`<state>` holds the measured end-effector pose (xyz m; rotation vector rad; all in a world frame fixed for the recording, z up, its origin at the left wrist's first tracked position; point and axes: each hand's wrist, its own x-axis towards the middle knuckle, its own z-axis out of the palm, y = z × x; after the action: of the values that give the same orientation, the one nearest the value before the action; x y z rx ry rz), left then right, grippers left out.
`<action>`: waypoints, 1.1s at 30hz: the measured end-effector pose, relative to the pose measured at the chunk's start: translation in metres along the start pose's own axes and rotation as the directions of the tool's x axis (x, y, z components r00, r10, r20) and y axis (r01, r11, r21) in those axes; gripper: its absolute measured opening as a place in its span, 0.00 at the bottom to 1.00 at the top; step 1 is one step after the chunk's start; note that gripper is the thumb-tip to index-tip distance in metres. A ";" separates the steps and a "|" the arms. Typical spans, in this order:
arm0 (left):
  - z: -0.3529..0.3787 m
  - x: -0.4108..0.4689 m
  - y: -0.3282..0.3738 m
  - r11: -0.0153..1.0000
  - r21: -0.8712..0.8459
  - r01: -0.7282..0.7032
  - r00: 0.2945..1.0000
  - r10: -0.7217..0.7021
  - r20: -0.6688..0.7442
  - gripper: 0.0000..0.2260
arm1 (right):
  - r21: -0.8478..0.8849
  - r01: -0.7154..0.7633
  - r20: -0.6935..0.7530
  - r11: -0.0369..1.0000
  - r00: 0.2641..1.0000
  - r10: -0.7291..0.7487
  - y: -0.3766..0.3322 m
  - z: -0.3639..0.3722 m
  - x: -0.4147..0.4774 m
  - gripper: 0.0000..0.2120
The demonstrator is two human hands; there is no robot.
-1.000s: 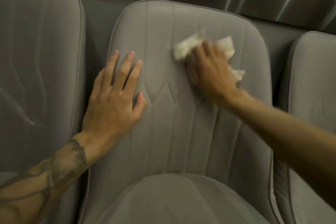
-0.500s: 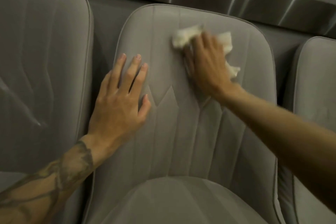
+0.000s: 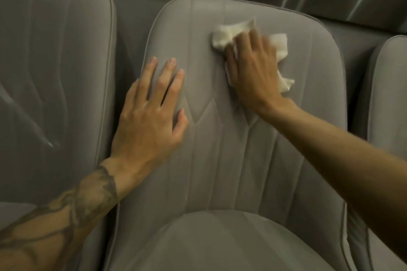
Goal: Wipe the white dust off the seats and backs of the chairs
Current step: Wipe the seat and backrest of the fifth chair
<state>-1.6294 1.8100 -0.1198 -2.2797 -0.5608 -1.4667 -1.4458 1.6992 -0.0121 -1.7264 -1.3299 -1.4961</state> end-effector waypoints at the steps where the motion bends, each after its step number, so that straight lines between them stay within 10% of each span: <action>1: 0.000 0.000 -0.001 1.000 0.001 -0.001 1.000 0.001 -0.005 0.31 | -0.008 -0.078 -0.030 0.997 0.996 0.078 0.000 0.002 0.013 0.16; 6: 0.002 -0.001 0.000 1.000 0.005 -0.001 1.000 0.002 -0.018 0.31 | 0.055 -0.091 0.013 0.994 0.996 0.090 -0.024 0.012 -0.062 0.12; 12: 0.001 0.000 0.001 1.000 -0.003 0.001 1.000 -0.001 -0.013 0.31 | 0.174 0.495 0.350 0.852 0.777 -0.523 -0.014 -0.002 -0.168 0.09; 16: 0.001 0.000 0.001 1.000 -0.006 -0.001 1.000 0.000 -0.023 0.31 | 0.029 0.113 0.105 0.993 0.988 -0.116 -0.007 0.003 -0.098 0.07; 19: 0.002 -0.001 0.000 1.000 0.006 -0.003 1.000 0.003 -0.030 0.30 | 0.062 -0.137 0.006 0.989 0.991 0.137 -0.028 0.014 -0.097 0.08; 22: 0.003 -0.001 0.000 1.000 0.008 0.000 0.999 0.000 -0.032 0.31 | 0.197 0.035 0.141 0.980 0.988 -0.063 -0.057 0.021 -0.173 0.04; 27: 0.001 -0.001 0.000 1.000 0.005 0.003 1.000 -0.003 -0.024 0.31 | 0.334 0.525 0.303 0.782 0.726 -0.617 -0.052 0.015 -0.218 0.06; 33: 0.002 -0.001 -0.001 1.000 0.012 0.001 1.000 -0.001 -0.026 0.31 | 0.180 0.159 0.177 0.971 0.966 -0.191 -0.032 0.017 -0.147 0.10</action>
<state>-1.6288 1.8112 -0.1215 -2.2488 -0.5612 -1.4872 -1.4552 1.6757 -0.1618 -1.7188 -1.6963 -1.2917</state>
